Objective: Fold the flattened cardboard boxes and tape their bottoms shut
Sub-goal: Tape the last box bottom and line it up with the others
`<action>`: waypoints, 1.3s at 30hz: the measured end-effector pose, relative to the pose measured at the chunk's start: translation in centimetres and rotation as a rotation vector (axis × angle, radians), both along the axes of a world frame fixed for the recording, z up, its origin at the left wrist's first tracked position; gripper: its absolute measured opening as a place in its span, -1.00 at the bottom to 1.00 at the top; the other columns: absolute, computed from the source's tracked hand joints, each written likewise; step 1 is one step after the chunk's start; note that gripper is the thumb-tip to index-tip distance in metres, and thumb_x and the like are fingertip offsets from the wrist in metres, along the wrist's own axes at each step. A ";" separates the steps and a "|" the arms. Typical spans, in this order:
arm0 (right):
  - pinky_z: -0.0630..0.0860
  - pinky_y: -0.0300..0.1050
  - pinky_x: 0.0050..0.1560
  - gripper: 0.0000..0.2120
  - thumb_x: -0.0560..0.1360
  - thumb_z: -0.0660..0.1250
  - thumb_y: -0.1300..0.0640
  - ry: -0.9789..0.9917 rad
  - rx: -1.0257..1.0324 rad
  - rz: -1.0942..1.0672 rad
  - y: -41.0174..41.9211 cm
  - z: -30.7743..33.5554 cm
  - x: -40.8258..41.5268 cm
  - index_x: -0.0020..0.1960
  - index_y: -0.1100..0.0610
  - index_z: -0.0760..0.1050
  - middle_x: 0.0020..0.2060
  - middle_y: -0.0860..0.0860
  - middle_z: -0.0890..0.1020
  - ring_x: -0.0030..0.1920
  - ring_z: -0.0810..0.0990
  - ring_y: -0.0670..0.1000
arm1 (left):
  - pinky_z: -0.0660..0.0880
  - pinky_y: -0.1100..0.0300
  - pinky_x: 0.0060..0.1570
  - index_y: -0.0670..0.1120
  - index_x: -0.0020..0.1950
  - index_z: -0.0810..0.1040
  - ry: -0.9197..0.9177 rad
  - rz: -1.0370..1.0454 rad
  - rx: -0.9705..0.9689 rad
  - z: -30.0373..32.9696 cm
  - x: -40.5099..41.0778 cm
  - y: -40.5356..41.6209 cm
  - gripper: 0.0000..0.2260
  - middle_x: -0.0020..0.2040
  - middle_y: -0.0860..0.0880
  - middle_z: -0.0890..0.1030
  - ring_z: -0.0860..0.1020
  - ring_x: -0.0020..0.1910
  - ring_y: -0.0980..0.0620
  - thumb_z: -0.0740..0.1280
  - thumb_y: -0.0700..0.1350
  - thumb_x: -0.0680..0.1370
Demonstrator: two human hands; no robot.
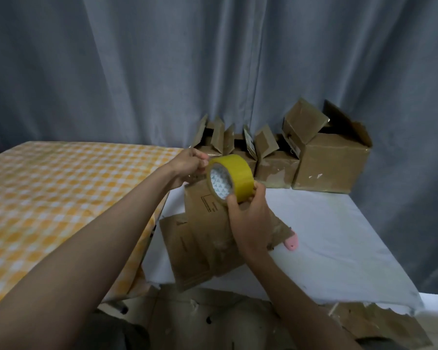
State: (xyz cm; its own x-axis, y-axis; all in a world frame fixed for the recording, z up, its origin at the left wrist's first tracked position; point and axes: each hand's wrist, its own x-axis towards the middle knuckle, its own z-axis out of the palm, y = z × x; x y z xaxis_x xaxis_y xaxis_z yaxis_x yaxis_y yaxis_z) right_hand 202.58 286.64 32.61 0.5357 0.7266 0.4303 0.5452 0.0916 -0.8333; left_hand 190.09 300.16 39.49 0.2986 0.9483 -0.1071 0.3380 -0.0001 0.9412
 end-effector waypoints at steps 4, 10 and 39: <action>0.50 -0.17 -0.14 -0.71 0.54 0.36 0.09 0.020 -0.041 0.162 0.9 0.6 4.3 0.25 0.00 0.46 -0.20 -0.13 0.56 -0.16 0.55 -0.12 | 0.47 0.06 -0.20 -0.13 0.12 0.50 -0.046 0.029 -0.070 -0.9 -1.7 -1.1 -0.87 -0.05 -0.12 0.56 0.56 -0.07 -0.02 0.19 -0.25 0.64; 0.61 -0.01 0.02 -0.63 0.55 0.37 0.04 -0.106 -0.175 0.437 1.4 1.9 8.1 0.31 -0.09 0.37 -0.04 -0.05 0.62 -0.03 0.60 -0.10 | 0.58 0.07 -0.23 -0.16 0.25 0.46 -0.194 0.191 -0.109 -2.8 -2.3 -3.8 -0.83 0.09 -0.10 0.54 0.55 0.06 -0.04 0.25 -0.22 0.65; 0.56 -0.20 0.00 -0.52 0.43 0.51 -0.02 0.002 0.035 0.483 0.2 1.3 8.0 0.29 -0.04 0.44 0.11 -0.13 0.59 0.10 0.59 -0.10 | 0.47 0.31 -0.47 -0.18 0.16 0.56 -0.065 0.130 -0.280 -5.3 -2.6 -1.7 -0.84 -0.08 -0.08 0.56 0.51 -0.26 0.11 0.36 -0.16 0.61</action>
